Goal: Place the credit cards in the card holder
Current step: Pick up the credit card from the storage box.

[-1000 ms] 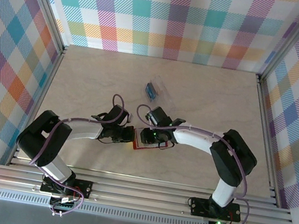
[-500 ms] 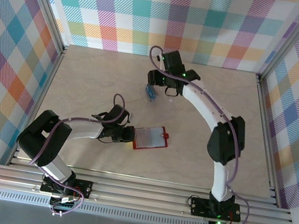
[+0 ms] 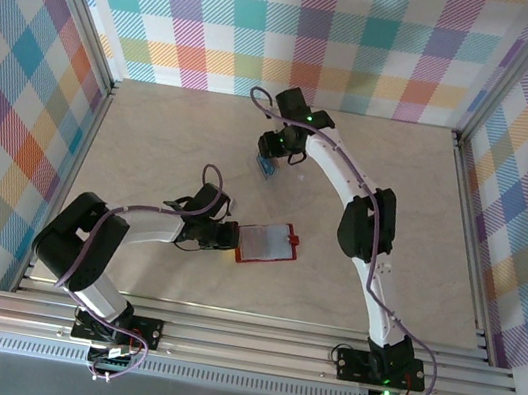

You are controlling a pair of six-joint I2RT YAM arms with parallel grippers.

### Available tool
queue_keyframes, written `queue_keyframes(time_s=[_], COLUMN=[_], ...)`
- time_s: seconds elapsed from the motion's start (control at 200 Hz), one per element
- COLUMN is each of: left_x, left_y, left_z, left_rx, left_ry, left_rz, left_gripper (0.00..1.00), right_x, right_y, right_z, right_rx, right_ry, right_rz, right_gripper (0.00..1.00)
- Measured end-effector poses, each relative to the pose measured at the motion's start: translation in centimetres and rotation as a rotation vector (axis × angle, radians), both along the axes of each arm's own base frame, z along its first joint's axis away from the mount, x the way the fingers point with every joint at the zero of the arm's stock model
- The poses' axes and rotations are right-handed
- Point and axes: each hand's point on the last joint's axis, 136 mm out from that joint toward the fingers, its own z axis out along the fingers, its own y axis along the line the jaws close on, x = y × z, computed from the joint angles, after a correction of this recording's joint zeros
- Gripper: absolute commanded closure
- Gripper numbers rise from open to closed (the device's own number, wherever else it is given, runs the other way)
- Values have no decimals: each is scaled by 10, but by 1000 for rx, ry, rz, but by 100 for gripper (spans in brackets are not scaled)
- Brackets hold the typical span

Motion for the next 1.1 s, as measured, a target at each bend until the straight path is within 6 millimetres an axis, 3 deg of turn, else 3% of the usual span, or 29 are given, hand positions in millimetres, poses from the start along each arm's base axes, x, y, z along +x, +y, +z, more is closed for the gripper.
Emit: queue_keyframes(time_s=[0.275, 0.555, 0.805, 1.1], left_x=[1, 1, 1, 1], left_y=[0, 0, 0, 0], left_z=[0, 0, 0, 0], left_rx=[0, 1, 1, 1], left_ry=[1, 1, 1, 1], left_rz=[0, 0, 0, -1], left_gripper=[100, 100, 100, 100], right_x=[-6, -13, -14, -14], right_y=[4, 10, 12, 9], right_z=[-17, -18, -14, -11], right_rx=[3, 47, 123, 196], right_ry=[55, 93, 138, 185], right_rz=[24, 60, 73, 74], right_gripper=[49, 51, 59, 60])
